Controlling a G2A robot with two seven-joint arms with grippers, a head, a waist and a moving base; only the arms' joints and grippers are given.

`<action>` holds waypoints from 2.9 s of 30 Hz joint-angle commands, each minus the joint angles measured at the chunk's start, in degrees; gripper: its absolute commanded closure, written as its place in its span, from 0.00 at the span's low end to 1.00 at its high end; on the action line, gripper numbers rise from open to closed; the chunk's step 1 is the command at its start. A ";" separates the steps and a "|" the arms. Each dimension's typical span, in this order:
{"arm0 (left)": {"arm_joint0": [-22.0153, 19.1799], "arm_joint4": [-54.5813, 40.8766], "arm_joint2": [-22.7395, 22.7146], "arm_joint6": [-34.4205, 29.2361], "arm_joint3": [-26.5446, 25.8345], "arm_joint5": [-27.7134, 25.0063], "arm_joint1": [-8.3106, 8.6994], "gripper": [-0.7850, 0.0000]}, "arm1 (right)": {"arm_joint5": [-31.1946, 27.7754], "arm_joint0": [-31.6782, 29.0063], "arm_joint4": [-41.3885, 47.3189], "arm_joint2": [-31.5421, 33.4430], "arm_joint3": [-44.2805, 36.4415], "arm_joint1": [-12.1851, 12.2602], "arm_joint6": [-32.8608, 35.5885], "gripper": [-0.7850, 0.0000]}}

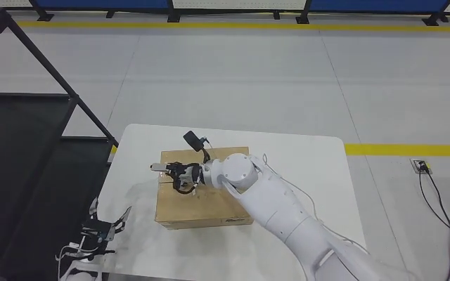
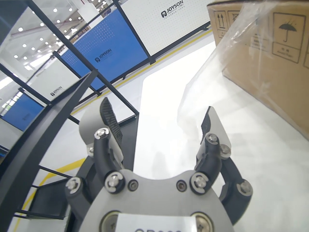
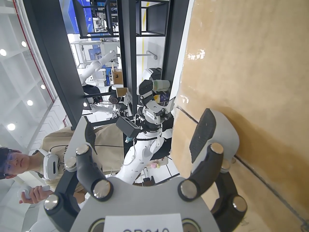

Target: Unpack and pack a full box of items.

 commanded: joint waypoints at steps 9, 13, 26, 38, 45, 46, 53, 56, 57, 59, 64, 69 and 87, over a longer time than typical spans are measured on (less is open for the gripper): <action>0.02 -18.32 -0.90 -8.63 0.10 -23.74 -0.03 0.00 | -4.33 0.22 -3.12 1.05 -0.26 -0.20 0.67 0.00; -0.90 -26.16 -1.72 -12.27 0.61 -31.40 0.08 0.00 | -4.45 -0.06 -3.73 2.21 -0.74 0.22 0.96 0.00; -3.88 -7.96 0.53 -12.36 1.14 -16.79 0.44 0.00 | -8.35 -5.28 -8.53 8.93 -11.58 4.08 2.31 0.00; -15.14 -4.20 5.92 -17.01 9.08 -16.19 -0.22 0.00 | -4.52 -28.43 -20.18 28.42 -45.43 13.16 4.25 0.00; -20.20 -2.75 8.26 -18.87 13.41 -16.26 -0.54 0.00 | -1.80 -36.38 -21.31 34.78 -54.88 15.23 5.36 0.00; -21.06 -2.97 8.41 -19.52 14.30 -15.40 -0.64 0.00 | -1.70 -36.92 -21.25 35.29 -55.41 15.41 5.43 0.00; -23.85 -6.83 8.34 -19.93 17.32 -12.28 -1.18 0.00 | -0.63 -38.31 -21.31 36.85 -56.91 16.25 5.61 0.00; -23.28 -10.08 7.01 -17.96 16.70 -10.39 -1.29 0.00 | -0.29 -38.07 -20.94 37.03 -56.48 16.49 5.81 0.00; -23.02 -11.27 6.60 -17.46 16.51 -10.30 -1.32 0.00 | -0.22 -37.96 -20.82 37.07 -56.33 16.54 5.80 0.00; -21.97 -14.01 5.32 -15.40 15.23 -8.90 -1.39 0.00 | 0.05 -37.46 -20.50 37.04 -55.63 16.69 6.02 0.00; -19.07 -20.03 3.19 -11.41 11.32 -6.43 -1.73 0.00 | 0.33 -36.24 -19.85 36.80 -53.96 16.94 6.24 0.00; -15.68 -25.75 1.10 -9.01 5.51 -5.62 -2.02 0.00 | 0.26 -35.18 -18.99 36.69 -52.30 17.21 6.38 0.00; -7.09 -29.40 -3.11 -8.28 -13.91 -2.38 -2.44 0.00 | -0.75 -35.06 -16.57 37.84 -50.68 18.55 6.31 0.00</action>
